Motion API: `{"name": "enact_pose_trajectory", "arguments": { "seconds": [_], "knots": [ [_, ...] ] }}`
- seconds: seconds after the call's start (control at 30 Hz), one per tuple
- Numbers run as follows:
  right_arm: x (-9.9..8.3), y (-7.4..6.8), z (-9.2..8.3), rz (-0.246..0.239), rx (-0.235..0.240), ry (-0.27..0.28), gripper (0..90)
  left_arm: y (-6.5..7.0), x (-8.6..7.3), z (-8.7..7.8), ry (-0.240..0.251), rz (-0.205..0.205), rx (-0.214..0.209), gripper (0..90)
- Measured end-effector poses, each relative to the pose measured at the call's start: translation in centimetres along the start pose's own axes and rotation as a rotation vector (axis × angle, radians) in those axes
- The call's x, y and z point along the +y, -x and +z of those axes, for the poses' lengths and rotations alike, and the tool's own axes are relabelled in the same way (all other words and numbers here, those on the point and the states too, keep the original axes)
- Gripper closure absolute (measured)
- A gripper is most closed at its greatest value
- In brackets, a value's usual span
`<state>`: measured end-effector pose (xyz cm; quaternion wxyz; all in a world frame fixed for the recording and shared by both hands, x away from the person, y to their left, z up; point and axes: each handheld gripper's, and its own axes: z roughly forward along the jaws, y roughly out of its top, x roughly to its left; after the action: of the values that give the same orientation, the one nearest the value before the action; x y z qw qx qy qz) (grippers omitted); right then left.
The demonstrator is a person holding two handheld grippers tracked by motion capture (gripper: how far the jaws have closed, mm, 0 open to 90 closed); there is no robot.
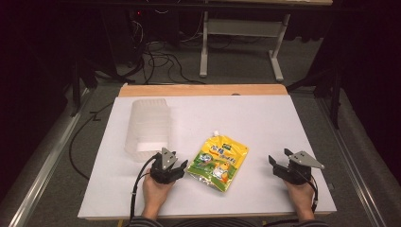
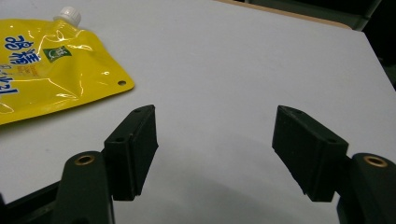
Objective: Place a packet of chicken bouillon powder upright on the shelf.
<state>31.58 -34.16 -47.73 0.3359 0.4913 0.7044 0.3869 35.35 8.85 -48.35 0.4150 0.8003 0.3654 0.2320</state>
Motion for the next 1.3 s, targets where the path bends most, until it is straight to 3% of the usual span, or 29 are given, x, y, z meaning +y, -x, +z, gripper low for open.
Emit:
{"name": "enact_pose_trajectory", "arguments": {
  "seconds": [0.63, 0.8, 0.9, 1.3],
  "knots": [
    [0.0, -0.1, 0.0, -0.012, 0.0, 0.007, 31.5, 0.3, 0.0, -0.1, 0.003, 0.033, 0.019, 43.3],
    [0.0, -0.2, 0.0, -0.013, -0.004, 0.0, 31.9, 0.4, 0.0, -0.2, 0.017, 0.03, 0.023, 41.9],
    [0.1, 0.0, 0.1, -0.005, -0.001, -0.012, 31.9, 0.6, 0.0, -0.4, 0.036, 0.048, 0.04, 41.6],
    [0.0, -0.1, 0.1, -0.006, -0.001, -0.008, 32.2, 0.8, 0.9, -1.3, 0.048, 0.014, -0.029, 38.8]
  ]
}}
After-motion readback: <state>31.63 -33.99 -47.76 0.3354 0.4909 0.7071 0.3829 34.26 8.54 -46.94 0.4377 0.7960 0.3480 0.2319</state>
